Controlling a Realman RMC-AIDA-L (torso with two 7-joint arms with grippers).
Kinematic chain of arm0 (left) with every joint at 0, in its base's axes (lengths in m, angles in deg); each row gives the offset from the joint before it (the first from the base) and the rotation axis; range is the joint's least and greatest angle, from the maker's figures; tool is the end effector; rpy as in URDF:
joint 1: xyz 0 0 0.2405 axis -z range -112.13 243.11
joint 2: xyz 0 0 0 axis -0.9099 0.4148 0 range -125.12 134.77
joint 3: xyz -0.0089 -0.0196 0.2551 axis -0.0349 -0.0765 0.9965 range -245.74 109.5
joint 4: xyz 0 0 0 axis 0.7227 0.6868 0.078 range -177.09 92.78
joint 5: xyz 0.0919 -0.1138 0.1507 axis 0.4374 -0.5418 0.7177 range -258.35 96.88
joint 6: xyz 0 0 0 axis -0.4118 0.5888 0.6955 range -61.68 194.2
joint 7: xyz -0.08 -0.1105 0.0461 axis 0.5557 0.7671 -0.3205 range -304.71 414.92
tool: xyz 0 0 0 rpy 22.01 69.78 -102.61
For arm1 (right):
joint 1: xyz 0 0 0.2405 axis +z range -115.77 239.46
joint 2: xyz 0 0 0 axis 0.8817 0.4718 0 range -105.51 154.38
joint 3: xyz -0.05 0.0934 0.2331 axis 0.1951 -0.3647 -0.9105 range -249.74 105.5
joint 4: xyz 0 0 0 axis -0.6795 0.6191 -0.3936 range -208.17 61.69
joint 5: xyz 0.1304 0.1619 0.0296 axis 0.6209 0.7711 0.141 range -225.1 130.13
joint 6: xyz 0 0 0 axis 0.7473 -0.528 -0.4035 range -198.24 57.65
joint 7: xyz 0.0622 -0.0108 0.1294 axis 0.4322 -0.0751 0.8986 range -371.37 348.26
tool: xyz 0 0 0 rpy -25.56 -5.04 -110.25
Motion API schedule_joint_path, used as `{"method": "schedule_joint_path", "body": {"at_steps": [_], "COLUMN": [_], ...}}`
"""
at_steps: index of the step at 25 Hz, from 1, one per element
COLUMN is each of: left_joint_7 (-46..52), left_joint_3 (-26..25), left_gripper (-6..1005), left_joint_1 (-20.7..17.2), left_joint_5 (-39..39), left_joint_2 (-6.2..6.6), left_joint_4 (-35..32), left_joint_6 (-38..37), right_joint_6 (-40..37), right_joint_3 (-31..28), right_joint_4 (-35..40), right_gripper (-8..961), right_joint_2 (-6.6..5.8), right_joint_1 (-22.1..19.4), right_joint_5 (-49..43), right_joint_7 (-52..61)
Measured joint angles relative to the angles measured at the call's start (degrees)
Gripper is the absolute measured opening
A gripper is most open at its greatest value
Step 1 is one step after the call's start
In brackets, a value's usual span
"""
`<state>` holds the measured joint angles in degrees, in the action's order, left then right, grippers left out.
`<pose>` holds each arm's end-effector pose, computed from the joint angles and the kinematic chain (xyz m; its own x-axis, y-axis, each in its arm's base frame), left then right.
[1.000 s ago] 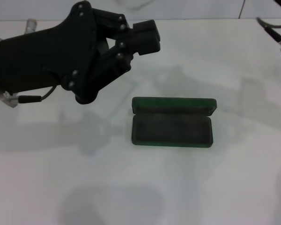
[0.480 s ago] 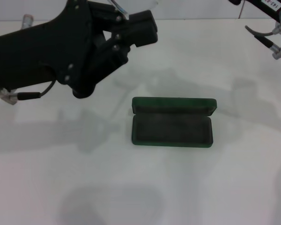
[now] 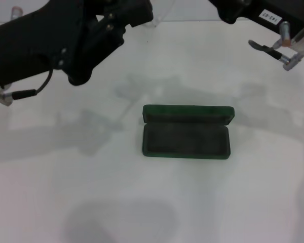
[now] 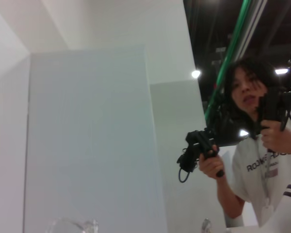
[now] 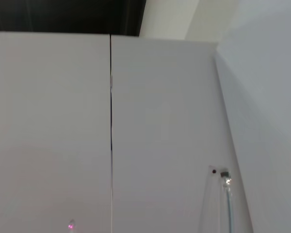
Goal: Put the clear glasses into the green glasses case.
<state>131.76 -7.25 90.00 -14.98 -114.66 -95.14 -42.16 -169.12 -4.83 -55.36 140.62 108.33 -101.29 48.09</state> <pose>-0.1481 0.2926 0.0630 0.4193 -0.1129 0.9008 -0.0185 -0.9931 -0.1159 0.1125 0.3673 0.0126 0.3535 0.0688 -0.9329 -0.1171 -0.9862 -0.1171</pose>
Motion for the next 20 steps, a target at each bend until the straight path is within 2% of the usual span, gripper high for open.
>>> {"method": "schedule_joint_path", "body": {"at_steps": [20], "left_joint_7": [-0.1], "left_joint_3": [-0.3], "left_gripper": [41], "left_joint_1": [2.1], "left_joint_5": [2.4], "left_joint_2": [0.15], "left_joint_4": [1.9], "left_joint_6": [3.9], "right_joint_6": [5.8], "right_joint_3": [10.9], "right_joint_4": [3.6], "right_gripper": [100], "right_joint_2": [0.01], "right_joint_1": [1.9], "right_joint_5": [0.0], "right_joint_7": [-0.7]}}
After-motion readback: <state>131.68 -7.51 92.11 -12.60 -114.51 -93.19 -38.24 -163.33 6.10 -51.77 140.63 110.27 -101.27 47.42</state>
